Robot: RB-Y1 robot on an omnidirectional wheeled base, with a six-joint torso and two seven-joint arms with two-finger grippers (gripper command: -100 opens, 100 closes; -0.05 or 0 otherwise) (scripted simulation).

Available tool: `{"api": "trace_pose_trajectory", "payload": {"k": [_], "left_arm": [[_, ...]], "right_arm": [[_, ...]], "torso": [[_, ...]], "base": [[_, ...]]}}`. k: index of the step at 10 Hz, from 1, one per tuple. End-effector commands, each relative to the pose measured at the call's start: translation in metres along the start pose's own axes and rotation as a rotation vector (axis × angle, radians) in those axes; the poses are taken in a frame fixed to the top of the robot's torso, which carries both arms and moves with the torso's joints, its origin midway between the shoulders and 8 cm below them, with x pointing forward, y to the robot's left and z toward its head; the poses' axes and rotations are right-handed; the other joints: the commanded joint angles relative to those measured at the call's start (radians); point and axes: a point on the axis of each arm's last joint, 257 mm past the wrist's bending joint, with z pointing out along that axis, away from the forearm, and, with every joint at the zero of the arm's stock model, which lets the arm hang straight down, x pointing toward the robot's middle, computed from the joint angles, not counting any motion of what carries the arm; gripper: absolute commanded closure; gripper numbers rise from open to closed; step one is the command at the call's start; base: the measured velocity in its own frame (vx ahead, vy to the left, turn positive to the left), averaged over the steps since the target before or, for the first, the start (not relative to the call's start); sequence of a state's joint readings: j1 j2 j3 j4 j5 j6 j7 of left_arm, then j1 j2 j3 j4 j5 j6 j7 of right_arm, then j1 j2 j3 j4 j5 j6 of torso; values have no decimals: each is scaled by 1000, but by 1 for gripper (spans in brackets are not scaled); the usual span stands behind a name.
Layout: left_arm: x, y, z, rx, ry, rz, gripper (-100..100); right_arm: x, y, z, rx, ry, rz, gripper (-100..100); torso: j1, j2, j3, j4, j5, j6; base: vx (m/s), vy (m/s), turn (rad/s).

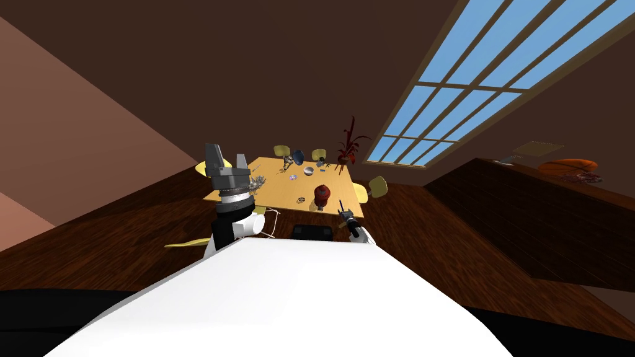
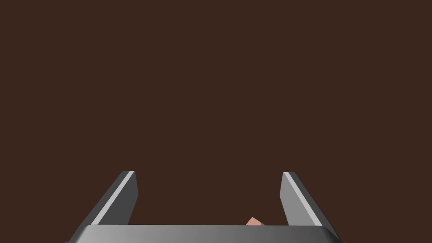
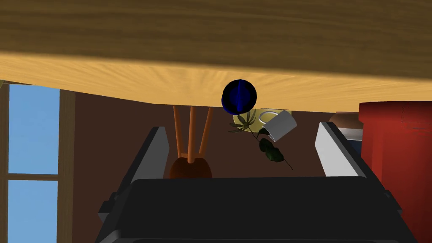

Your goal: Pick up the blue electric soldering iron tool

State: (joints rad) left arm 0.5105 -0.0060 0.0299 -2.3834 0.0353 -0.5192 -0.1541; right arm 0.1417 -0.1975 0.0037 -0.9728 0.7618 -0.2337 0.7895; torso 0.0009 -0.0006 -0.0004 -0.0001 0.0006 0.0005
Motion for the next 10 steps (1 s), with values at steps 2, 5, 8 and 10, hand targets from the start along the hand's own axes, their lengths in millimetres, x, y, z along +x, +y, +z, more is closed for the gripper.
{"api": "trace_pose_trajectory", "payload": {"k": [2,5,8,10], "left_arm": [[0,0,0,0,0,0,0],[0,0,0,0,0,0,0],[0,0,0,0,0,0,0],[0,0,0,0,0,0,0]], "right_arm": [[1,-1,0,1,3,-3,0],[16,39,-14,-15,3,-8,-100],[24,66,-25,-20,2,-11,-100],[28,82,-32,-20,2,-13,-100]], "torso": [[0,0,0,0,0,0],[-5,-4,-2,-1,-1,0],[-6,-5,-3,-1,-1,0],[-6,-4,-3,-1,-1,0]], "base": [[4,2,2],[89,-75,-28],[92,-80,-24],[95,-82,-22]]}}
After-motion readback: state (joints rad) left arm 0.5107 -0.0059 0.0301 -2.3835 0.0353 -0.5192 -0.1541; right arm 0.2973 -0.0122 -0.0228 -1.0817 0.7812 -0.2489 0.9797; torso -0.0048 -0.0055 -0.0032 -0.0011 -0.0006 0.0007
